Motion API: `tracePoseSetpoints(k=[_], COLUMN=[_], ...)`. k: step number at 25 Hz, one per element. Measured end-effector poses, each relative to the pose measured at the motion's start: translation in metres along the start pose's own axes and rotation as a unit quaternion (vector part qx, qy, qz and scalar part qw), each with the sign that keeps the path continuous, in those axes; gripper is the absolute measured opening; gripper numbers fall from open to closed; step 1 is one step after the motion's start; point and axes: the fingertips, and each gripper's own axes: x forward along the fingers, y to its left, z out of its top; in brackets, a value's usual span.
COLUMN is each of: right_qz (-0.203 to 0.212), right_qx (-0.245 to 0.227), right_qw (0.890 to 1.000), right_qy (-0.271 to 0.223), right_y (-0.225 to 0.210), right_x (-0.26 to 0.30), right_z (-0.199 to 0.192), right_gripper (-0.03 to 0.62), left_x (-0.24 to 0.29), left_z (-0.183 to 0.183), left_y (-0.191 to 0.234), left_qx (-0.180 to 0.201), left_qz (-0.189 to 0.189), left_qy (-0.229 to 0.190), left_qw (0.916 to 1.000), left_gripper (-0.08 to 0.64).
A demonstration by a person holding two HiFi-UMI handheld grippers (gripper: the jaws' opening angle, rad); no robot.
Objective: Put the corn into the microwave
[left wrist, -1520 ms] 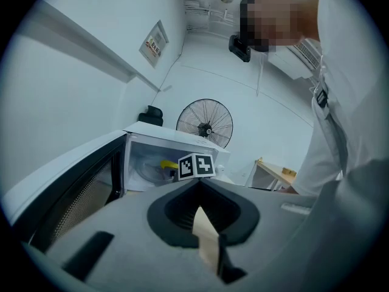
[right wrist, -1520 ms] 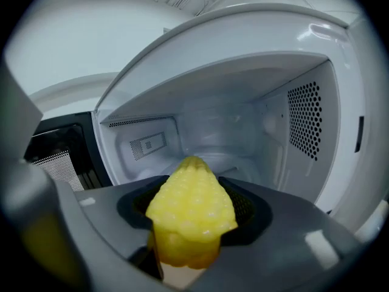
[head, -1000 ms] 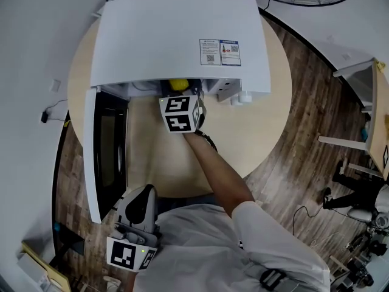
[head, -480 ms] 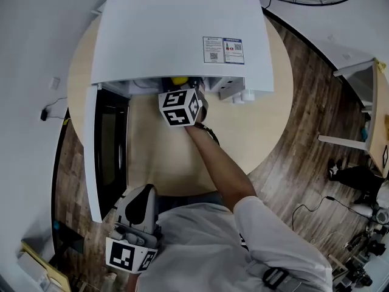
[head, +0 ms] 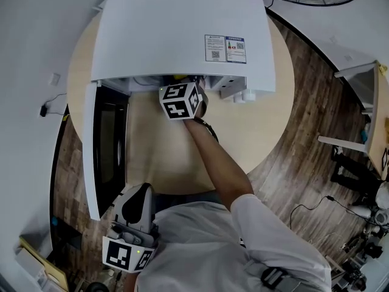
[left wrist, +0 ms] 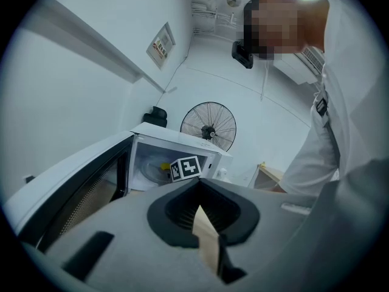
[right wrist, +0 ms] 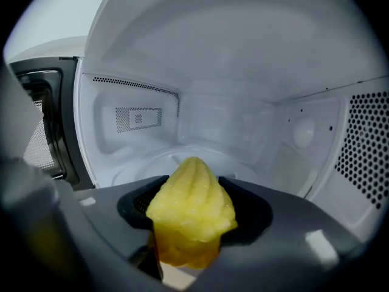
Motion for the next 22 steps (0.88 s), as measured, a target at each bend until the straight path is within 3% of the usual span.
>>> tracePoseSetpoints(k=[15,22], right_qz=[-0.01,-0.021], right_qx=[-0.021,-0.034], right_qw=[1.0,0.999], right_qy=[-0.001,0.002], right_y=[0.001,0.006], right_x=[0.011,0.018], right_z=[-0.001,-0.003], right_gripper=[0.267,0.268], left_x=[-0.003,-0.008], left_z=[-0.004,-0.01], left_y=[0.0,0.005], left_qx=[0.008,-0.009], left_qz=[0.0,0.003], left_qy=[0.007,0.013], left_qw=[0.9999,0.9999], left_gripper=[-0.002,-0.002])
